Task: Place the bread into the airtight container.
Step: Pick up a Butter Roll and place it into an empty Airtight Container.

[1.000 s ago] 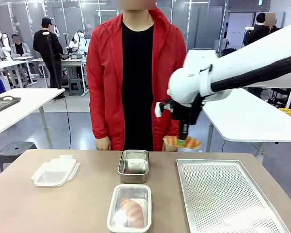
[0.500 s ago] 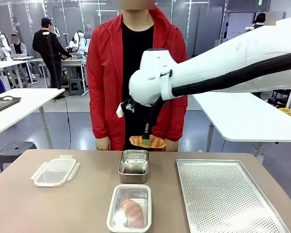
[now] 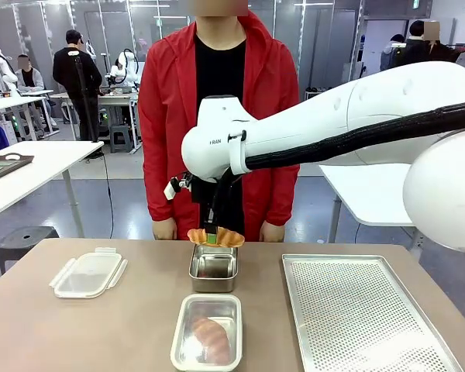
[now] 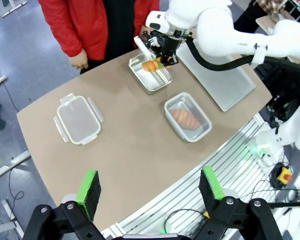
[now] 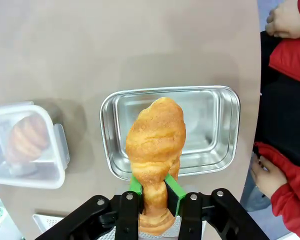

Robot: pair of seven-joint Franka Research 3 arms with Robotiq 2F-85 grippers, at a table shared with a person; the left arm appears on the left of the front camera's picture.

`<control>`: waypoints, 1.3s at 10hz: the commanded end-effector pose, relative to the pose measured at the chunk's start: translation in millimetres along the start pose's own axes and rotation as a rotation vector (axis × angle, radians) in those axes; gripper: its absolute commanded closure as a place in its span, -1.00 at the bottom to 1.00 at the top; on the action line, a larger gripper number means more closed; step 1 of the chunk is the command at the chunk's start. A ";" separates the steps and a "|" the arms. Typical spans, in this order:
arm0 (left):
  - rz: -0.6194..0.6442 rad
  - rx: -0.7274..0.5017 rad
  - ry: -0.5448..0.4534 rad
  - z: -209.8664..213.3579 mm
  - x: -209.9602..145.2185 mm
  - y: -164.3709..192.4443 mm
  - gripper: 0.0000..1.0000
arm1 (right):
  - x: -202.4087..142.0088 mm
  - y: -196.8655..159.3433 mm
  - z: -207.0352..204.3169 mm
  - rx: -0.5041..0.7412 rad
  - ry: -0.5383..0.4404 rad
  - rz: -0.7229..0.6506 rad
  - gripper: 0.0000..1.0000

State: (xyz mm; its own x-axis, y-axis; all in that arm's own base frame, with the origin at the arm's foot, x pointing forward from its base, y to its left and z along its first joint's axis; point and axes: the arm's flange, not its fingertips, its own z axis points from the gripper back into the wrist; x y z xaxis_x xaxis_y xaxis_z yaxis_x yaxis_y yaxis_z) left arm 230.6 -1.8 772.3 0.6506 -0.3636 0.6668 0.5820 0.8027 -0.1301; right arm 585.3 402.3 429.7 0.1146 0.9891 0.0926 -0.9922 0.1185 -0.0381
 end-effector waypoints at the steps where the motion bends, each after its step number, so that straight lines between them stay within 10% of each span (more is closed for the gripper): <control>1: -0.015 -0.019 -0.002 0.7 -0.3 -0.4 -1.00 | -5.8 3.6 6.6 -0.012 0.004 0.006 0.78; 5: -0.015 -0.019 -0.002 0.7 -0.3 -0.4 -1.00 | -1.1 -0.4 4.4 -0.006 -0.002 -0.001 0.67; 13: -0.015 -0.019 -0.002 0.7 -0.3 -0.4 -1.00 | -12.8 8.9 -10.1 0.073 0.158 -1.090 0.67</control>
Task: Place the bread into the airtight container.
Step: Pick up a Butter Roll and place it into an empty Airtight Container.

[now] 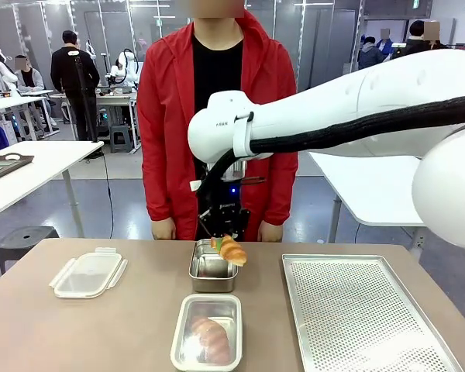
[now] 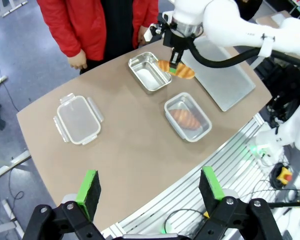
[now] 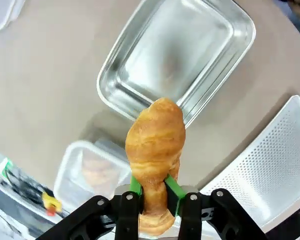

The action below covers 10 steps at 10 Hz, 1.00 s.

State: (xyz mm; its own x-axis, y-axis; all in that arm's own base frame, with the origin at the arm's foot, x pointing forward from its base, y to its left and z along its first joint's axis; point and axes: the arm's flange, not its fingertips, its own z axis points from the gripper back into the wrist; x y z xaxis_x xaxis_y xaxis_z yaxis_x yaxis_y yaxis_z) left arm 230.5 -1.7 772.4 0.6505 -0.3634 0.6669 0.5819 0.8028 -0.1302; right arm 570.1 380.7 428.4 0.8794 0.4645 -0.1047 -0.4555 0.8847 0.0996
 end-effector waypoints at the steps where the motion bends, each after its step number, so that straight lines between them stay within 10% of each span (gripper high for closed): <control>1: -0.015 -0.019 -0.002 0.6 -0.2 -0.5 -1.00 | 15.2 5.8 -19.0 -0.087 -0.089 -0.194 0.67; 7: -0.015 -0.019 -0.002 0.6 -0.2 -0.5 -1.00 | 37.4 5.0 -55.6 -0.149 -0.209 -0.307 0.67; 10: -0.015 -0.019 -0.002 0.6 -0.2 -0.5 -1.00 | 39.3 -2.8 -60.7 -0.147 -0.262 -0.323 -0.88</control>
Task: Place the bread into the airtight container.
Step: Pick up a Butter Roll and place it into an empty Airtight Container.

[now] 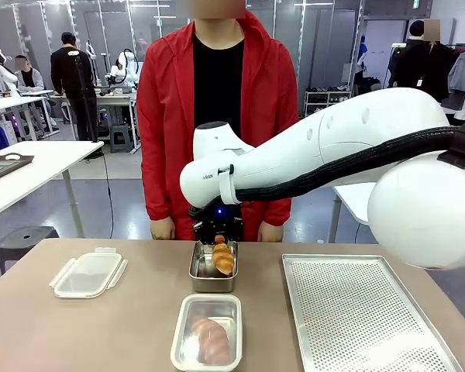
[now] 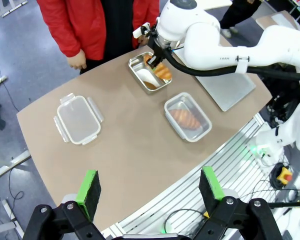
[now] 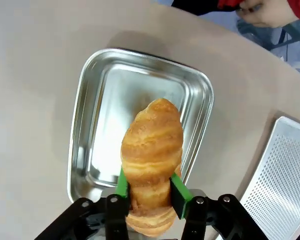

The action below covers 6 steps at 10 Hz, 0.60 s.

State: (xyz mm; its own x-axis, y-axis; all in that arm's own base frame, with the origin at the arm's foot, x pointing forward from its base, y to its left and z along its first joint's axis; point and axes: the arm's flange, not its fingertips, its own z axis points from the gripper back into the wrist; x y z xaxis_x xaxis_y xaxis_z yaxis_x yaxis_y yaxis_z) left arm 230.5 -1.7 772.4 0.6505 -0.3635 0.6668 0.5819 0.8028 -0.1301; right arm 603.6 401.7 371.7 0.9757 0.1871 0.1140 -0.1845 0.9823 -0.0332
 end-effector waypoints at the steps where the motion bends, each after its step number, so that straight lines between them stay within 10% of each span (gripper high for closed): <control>1: -0.015 -0.019 -0.002 0.6 -0.2 -0.4 -1.00 | -5.7 -1.1 -11.3 -0.002 -0.036 -0.034 -1.00; 6: -0.015 -0.019 -0.002 0.6 -0.2 -0.4 -1.00 | -8.4 -12.6 -20.8 0.031 -0.052 -0.066 -1.00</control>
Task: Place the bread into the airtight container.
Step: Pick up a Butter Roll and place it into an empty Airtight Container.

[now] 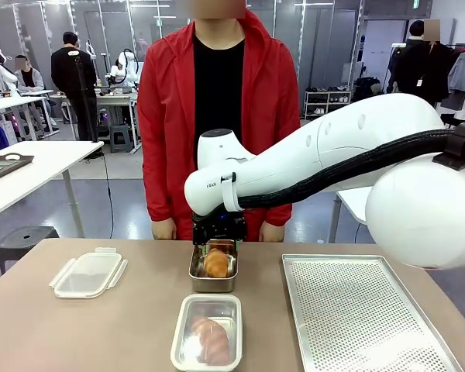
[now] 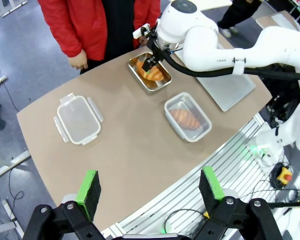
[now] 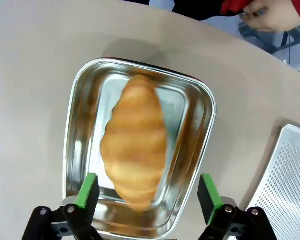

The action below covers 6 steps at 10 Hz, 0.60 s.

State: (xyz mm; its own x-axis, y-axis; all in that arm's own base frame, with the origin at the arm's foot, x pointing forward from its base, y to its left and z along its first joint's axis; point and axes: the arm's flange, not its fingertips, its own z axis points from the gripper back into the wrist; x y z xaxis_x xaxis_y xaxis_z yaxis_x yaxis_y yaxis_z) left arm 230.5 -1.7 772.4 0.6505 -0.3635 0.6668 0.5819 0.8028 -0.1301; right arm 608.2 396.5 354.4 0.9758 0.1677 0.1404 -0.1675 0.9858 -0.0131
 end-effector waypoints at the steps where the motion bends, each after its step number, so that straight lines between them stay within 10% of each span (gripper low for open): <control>1: -0.015 -0.019 -0.002 0.6 -0.2 -0.4 -1.00 | -10.5 -9.4 -5.4 0.022 -0.027 -0.051 -1.00; 6: -0.015 -0.019 -0.002 0.6 -0.2 -0.4 -1.00 | 0.4 -2.6 -3.1 0.006 -0.005 -0.006 -1.00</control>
State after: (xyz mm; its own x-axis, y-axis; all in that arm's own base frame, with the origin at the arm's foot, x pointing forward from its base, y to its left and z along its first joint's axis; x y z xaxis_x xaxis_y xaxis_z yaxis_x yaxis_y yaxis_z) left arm 230.5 -1.7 772.4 0.6505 -0.3635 0.6668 0.5819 0.8028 -0.1301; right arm 609.0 394.8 350.0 0.9755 0.1631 0.1478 -0.1647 0.9863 -0.0014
